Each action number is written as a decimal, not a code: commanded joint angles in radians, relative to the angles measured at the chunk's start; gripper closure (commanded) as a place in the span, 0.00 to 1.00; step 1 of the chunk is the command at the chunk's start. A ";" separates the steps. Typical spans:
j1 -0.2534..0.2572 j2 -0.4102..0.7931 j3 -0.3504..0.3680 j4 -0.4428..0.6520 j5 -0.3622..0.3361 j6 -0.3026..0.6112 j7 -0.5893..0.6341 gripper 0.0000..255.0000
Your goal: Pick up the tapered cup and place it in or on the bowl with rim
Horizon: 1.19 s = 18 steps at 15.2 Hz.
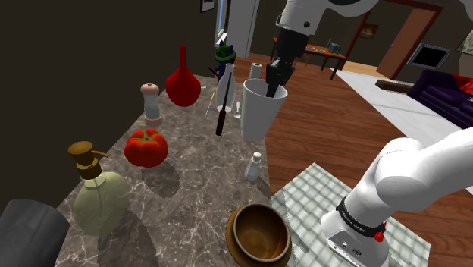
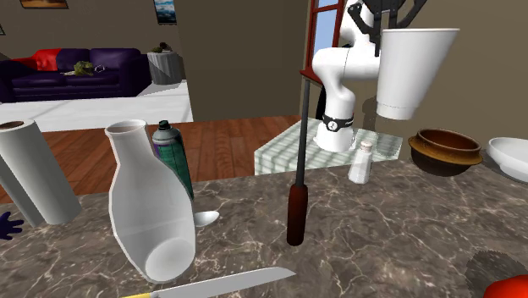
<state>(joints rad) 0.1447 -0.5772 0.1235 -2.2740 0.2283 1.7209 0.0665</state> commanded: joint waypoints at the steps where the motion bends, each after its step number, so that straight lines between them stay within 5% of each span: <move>1: 0.016 -0.052 0.025 -0.029 0.019 -0.015 0.036 1.00; 18: 0.171 -0.344 0.279 -0.106 0.231 -0.141 0.378 1.00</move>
<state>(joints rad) 0.3081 -0.9089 0.3917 -2.3754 0.4481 1.5827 0.4294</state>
